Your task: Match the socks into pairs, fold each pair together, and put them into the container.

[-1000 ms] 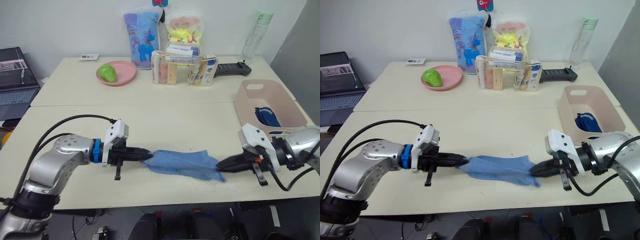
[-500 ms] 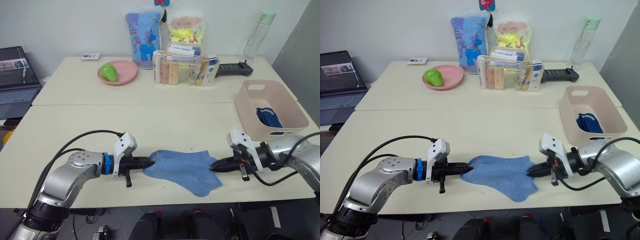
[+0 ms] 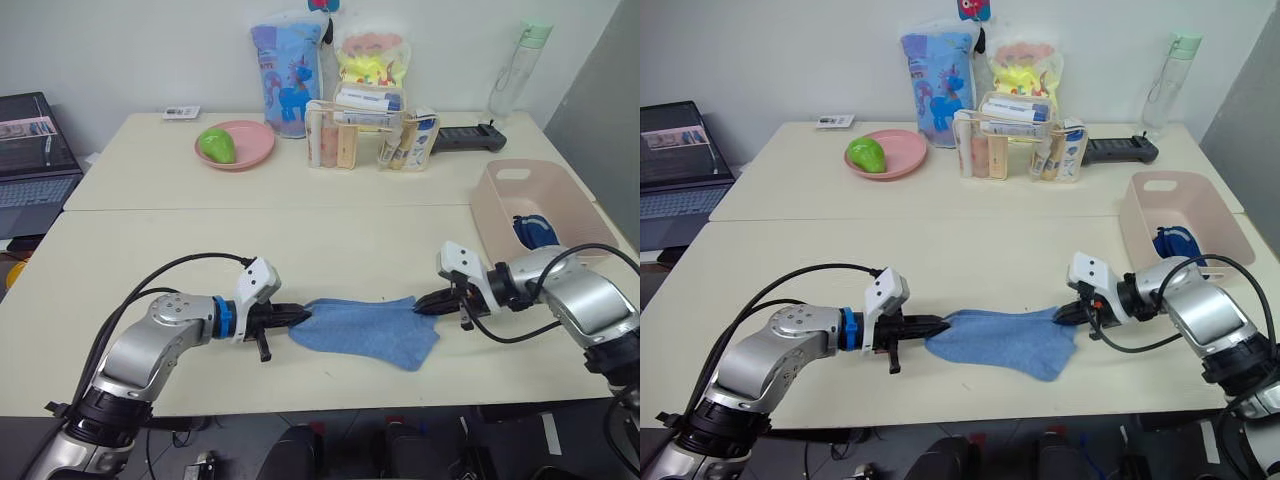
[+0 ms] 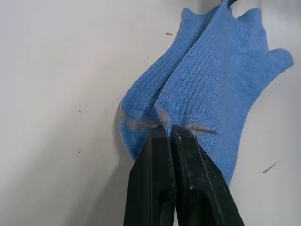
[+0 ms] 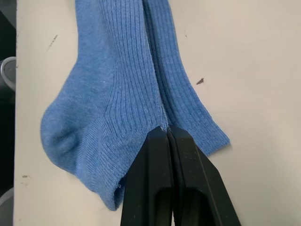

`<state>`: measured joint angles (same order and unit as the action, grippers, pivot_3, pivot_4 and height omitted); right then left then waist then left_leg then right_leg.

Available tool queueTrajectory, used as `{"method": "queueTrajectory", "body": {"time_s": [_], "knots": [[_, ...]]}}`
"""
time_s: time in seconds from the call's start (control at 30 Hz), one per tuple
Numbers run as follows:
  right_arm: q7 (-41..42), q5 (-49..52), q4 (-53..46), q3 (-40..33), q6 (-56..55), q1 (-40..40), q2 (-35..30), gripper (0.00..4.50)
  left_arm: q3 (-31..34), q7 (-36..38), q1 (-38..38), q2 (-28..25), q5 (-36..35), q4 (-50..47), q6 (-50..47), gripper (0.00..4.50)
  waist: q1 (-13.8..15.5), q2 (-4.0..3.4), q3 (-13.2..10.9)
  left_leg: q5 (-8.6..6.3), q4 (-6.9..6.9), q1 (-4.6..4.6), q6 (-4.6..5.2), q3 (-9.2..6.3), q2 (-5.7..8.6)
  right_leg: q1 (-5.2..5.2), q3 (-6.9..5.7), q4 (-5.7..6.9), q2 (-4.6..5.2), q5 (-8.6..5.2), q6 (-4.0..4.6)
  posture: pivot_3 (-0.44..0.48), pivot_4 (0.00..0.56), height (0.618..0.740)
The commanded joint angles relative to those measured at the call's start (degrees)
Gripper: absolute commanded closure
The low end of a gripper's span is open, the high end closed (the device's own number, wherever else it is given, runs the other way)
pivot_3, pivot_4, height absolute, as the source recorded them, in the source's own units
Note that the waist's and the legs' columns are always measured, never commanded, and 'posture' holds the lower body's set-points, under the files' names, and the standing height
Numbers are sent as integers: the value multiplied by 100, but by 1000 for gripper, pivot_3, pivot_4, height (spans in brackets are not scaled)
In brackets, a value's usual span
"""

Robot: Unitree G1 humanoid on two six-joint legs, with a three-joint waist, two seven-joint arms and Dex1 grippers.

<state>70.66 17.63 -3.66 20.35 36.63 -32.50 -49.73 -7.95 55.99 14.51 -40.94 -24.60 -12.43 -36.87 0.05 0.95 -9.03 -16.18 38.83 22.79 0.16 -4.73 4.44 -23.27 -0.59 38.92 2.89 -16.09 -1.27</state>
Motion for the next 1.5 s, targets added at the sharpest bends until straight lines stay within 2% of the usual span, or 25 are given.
{"method": "queueTrajectory", "body": {"time_s": [0.03, 0.27, 0.37, 0.43, 0.57, 0.7, 0.87, 1.07, 1.5], "knots": [[150, -157, 154, -39, -129, -238, 55, 4500, -50, 15, 77, 29, 109, -8, 123, 4472, -1, 0, 0, 0, 0, 0, 0, 0, 0, 0, 0, 0, 0, 0, 0, 0, 150, 740], [125, -278, 319, -128, -167, -367, 273, 4500, -49, 2, 40, 40, 136, -52, 107, 4472, -4, 0, 0, 0, 0, 0, 0, 0, 0, 0, 0, 1, 0, 0, 0, 0, 150, 740], [17, -293, 331, -255, -185, -370, 348, 3834, -50, 10, 33, 41, 149, -45, 131, 4500, -4, 0, 0, 0, 0, 0, 0, 0, 0, 0, 0, 1, 0, 0, 0, 0, 150, 740], [56, -140, 172, -425, -30, -301, 263, 3208, -54, 4, 32, 40, 168, -47, 145, 4500, -2, 0, 0, 0, 0, 0, 0, -1, 0, -1, 0, 1, 0, 0, 0, 0, 150, 740], [100, 310, -372, -944, 454, -10, -33, 3208, -28, 10, 5, 24, 160, -81, 151, 4500, 8, -1, 0, 0, 0, 2, 0, -1, 1, -1, 0, 0, 0, 0, 0, 0, 150, 740], [63, 812, -1333, -1436, 922, 793, -421, 3208, -13, 42, -46, -2, 162, -95, 200, 4500, 26, -1, 0, -1, -1, 3, 1, -2, -1, 0, -1, -2, 0, 0, 0, 0, 150, 740], [-477, 877, -1971, -1559, 1121, 1487, -421, 3208, -34, 67, -16, 16, 179, -46, 251, 4500, 28, -1, 0, -13, -1, 0, 22, 0, -1, 1, 2, 3, 0, 0, 0, 0, 150, 740], [-1003, 721, -1934, -1421, 1038, 1719, -230, 3208, -91, 189, 75, 37, 214, 29, 299, 4500, 35, -1, 0, -5, 0, 1, 8, 0, 0, 1, 1, 2, 0, 0, 0, 0, 150, 740], [-1055, 725, -1871, -1305, 1023, 1837, -239, 3208, -82, 266, 70, 46, 239, 36, 312, 4500, 33, -1, 0, -1, 0, 1, 3, 0, 0, 1, 0, 1, 0, 0, 0, 0, 150, 740]]}}
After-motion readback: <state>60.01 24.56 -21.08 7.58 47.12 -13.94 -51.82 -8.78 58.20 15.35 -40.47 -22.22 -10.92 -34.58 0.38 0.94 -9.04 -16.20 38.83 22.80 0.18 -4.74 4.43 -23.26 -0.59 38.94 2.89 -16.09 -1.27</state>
